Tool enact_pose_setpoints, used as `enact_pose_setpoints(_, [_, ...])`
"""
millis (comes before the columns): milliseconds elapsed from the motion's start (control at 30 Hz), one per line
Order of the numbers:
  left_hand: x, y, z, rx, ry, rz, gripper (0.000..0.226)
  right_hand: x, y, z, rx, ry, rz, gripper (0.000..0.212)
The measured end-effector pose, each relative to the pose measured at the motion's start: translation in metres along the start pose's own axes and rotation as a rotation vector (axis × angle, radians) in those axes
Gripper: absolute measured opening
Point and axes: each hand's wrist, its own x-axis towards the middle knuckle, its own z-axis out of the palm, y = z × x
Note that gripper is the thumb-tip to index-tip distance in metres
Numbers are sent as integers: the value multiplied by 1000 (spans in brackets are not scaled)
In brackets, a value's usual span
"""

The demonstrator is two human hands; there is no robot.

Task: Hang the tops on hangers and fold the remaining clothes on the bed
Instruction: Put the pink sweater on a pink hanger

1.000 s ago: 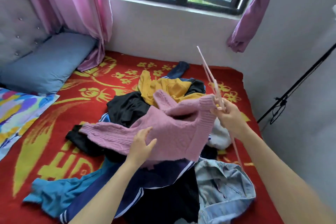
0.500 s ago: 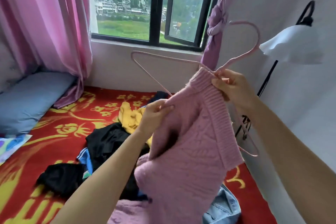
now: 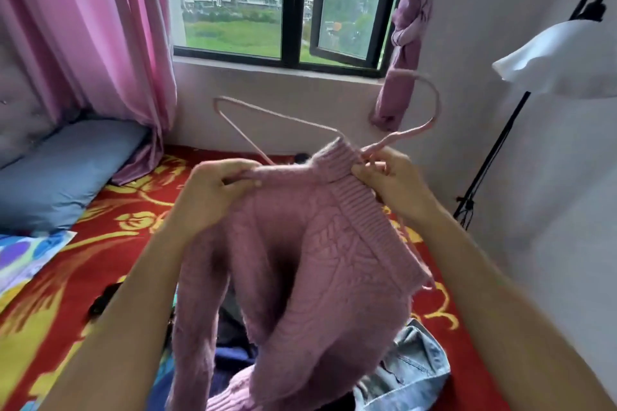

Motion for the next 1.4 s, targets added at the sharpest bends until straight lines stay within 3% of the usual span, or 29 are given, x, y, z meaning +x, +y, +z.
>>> enact_pose_setpoints(67, [-38,-42,7,2,-74,-157,32,-13,49,25,-69,-119,120,2])
enact_pose_setpoints(167, [-99,-96,19,-49,-84,-393,33,-38,121,66,-202,-284,351,22])
enact_pose_setpoints(333, [-158,-150,38,129,-159,-645,19,-63,169,111,-300,-385,462,11])
enact_pose_setpoints(467, [-176,-147,42,224,-209,-667,34,-73,156,127,-162,-400,467,17])
enact_pose_setpoints(600, [-171,-127,56,481,-258,-614,83,-88,145,139,-33,-420,440,22])
enact_pose_setpoints(667, [-169,-124,62,408,-238,-614,83,-94,146,142,2,-450,418,21])
enact_pose_setpoints(767, [-171,-122,66,4,-141,-682,49,-97,145,138,2,-371,421,24])
enact_pose_setpoints(867, [-175,-121,70,-202,-37,-714,22,-103,150,119,-81,-139,336,25])
enact_pose_setpoints(933, [-178,-124,70,-263,-13,-720,21,-113,156,98,-300,-1,271,40])
enact_pose_setpoints(1033, [-181,-131,68,-289,3,-721,21,-130,160,66,-673,186,327,60])
enact_pose_setpoints(1133, [-181,-130,68,-322,-18,-724,18,-140,159,38,-575,274,363,46])
enact_pose_setpoints(1200, [-181,-128,71,-338,-35,-716,18,-143,154,20,-529,260,361,36])
enact_pose_setpoints(1300, [-182,-130,72,-319,-37,-697,28,-145,143,-3,-552,242,298,43])
enact_pose_setpoints(1400, [-181,-130,74,-304,-19,-686,22,-151,130,-11,-561,215,226,26])
